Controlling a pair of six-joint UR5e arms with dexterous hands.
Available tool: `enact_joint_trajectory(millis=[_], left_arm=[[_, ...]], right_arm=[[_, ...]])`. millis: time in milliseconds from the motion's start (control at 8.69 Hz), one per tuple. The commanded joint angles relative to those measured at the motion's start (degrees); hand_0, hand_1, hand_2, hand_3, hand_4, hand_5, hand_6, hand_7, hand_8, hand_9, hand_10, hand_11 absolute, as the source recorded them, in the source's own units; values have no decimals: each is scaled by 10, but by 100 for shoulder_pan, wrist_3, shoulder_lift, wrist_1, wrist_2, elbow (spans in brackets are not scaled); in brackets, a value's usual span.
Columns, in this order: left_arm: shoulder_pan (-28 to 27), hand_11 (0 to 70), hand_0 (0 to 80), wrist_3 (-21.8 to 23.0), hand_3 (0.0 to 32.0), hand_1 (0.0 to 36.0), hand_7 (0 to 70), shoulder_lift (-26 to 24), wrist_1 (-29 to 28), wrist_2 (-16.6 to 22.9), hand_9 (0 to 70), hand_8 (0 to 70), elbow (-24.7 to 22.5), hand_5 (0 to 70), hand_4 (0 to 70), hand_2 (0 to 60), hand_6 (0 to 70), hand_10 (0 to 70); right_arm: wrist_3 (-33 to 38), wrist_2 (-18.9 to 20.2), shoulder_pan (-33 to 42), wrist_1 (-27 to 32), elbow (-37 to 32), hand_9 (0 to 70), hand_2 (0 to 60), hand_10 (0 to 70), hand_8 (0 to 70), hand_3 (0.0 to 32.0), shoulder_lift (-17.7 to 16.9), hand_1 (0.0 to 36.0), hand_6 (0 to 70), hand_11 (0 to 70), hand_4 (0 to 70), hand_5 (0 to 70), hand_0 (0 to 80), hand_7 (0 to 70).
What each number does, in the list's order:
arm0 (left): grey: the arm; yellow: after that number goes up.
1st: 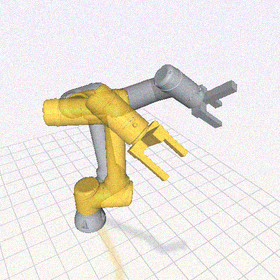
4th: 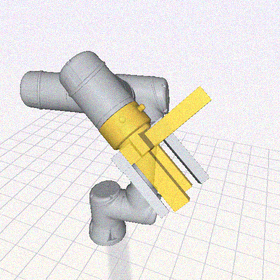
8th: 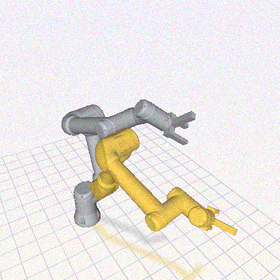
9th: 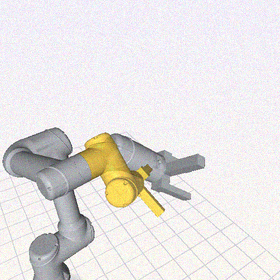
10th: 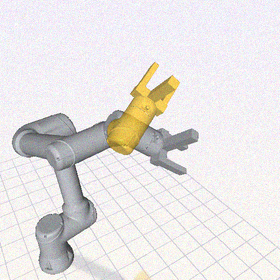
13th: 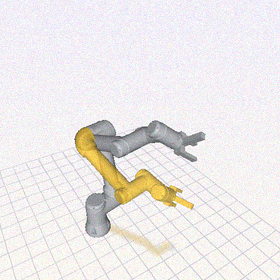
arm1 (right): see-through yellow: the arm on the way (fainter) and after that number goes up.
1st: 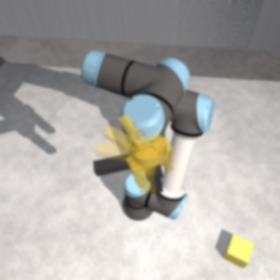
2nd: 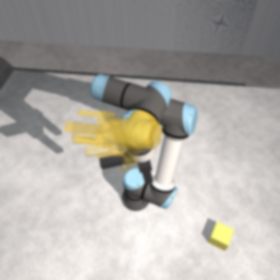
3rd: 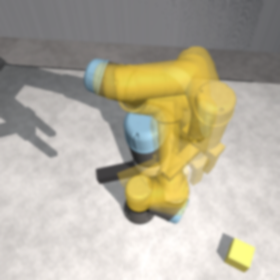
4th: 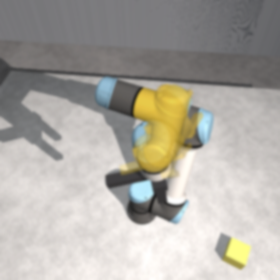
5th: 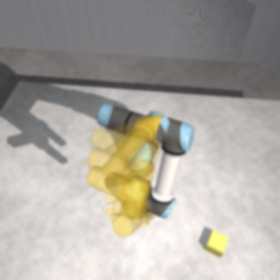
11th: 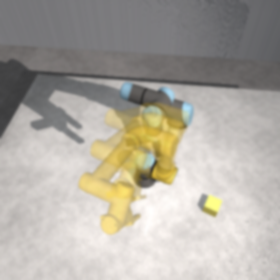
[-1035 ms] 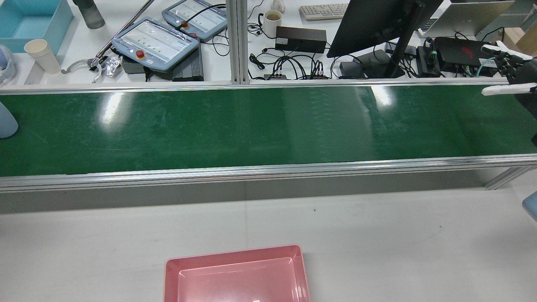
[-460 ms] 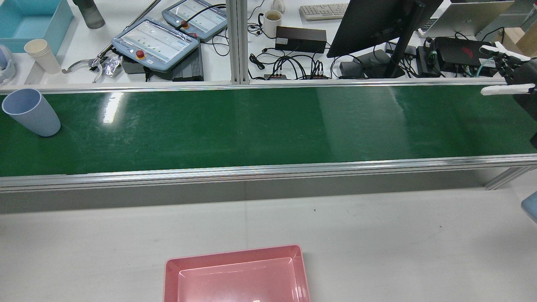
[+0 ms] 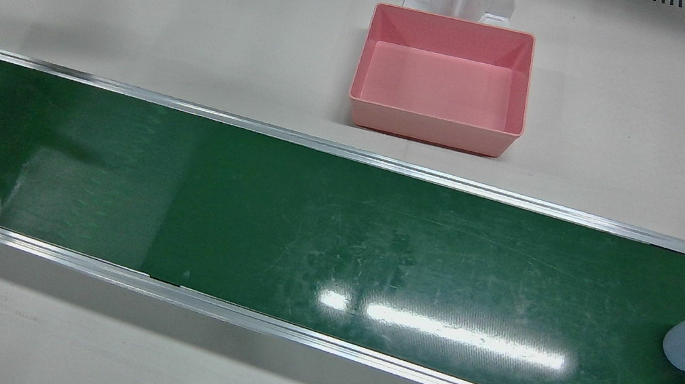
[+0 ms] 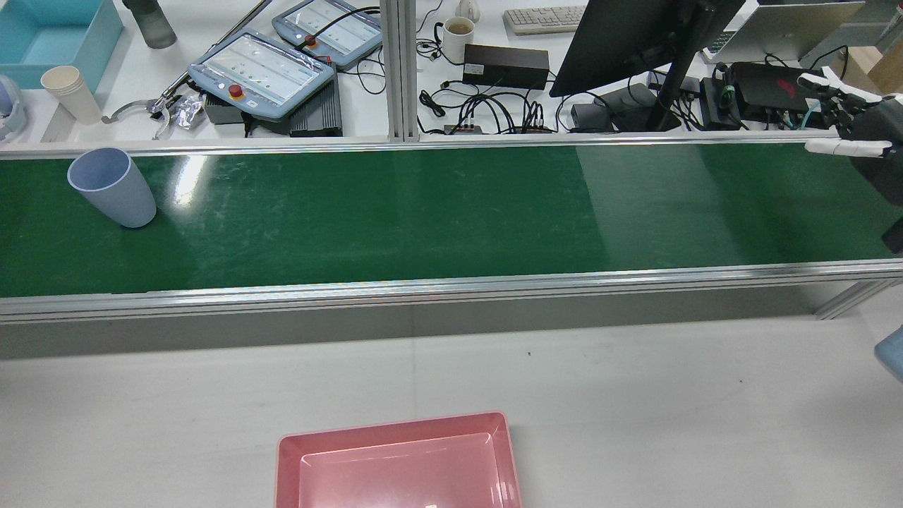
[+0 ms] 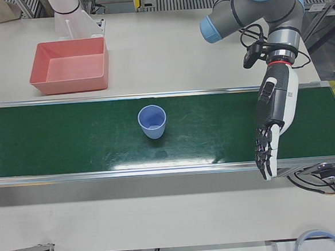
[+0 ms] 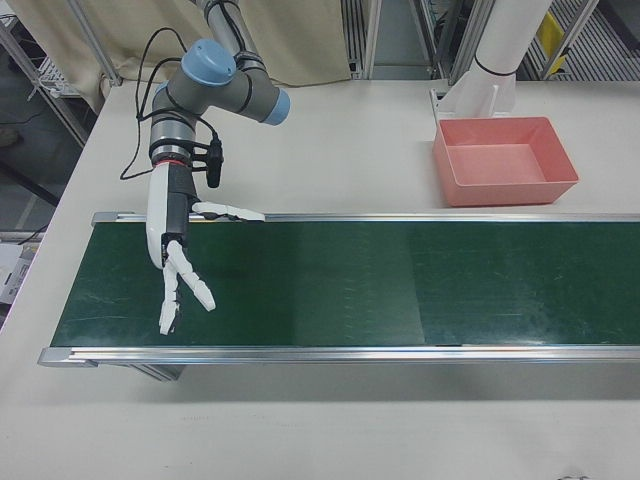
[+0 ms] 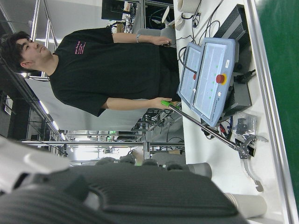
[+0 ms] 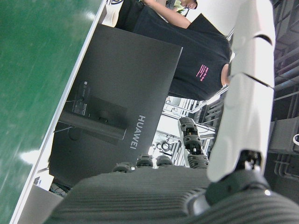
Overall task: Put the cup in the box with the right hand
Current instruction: 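Move the right hand toward the approaching blue cup on the belt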
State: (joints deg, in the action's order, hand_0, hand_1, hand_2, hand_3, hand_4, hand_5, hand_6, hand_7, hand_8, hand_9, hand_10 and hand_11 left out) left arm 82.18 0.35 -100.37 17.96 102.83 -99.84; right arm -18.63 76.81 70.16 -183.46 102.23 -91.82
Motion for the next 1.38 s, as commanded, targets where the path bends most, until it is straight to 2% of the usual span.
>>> enact_joint_trajectory(millis=[0, 230, 690, 920, 1150, 1265], left_arm=[[0, 0, 0, 0, 0, 0, 0, 8, -3, 0, 0, 0, 0, 0, 0, 0, 0, 0], [0, 0, 0, 0, 0, 0, 0, 0, 6, 0, 0, 0, 0, 0, 0, 0, 0, 0], [0, 0, 0, 0, 0, 0, 0, 0, 6, 0, 0, 0, -9, 0, 0, 0, 0, 0], [0, 0, 0, 0, 0, 0, 0, 0, 6, 0, 0, 0, -9, 0, 0, 0, 0, 0], [0, 0, 0, 0, 0, 0, 0, 0, 6, 0, 0, 0, -9, 0, 0, 0, 0, 0], [0, 0, 0, 0, 0, 0, 0, 0, 6, 0, 0, 0, -9, 0, 0, 0, 0, 0]], right_arm=[[-27, -17, -3, 961, -493, 35, 68, 0, 33, 0, -186, 208, 18, 0, 0, 66, 507, 0], [-53, -87, -3, 1005, -485, 46, 76, 0, 41, 0, -178, 199, 13, 0, 0, 65, 499, 0], [-62, -70, 58, 901, -511, 0, 62, 0, 23, 0, -152, 202, 13, 0, 0, 62, 503, 0], [130, -53, 120, 463, -494, 0, 38, 0, 25, 0, -108, 216, 15, 0, 0, 69, 522, 0], [350, -9, 138, -116, -494, 9, 10, 0, 35, 0, 24, 250, 20, 0, 0, 82, 566, 30], [395, 0, 129, -172, -494, 21, 2, 0, 42, 0, 33, 250, 23, 0, 0, 84, 572, 36]])
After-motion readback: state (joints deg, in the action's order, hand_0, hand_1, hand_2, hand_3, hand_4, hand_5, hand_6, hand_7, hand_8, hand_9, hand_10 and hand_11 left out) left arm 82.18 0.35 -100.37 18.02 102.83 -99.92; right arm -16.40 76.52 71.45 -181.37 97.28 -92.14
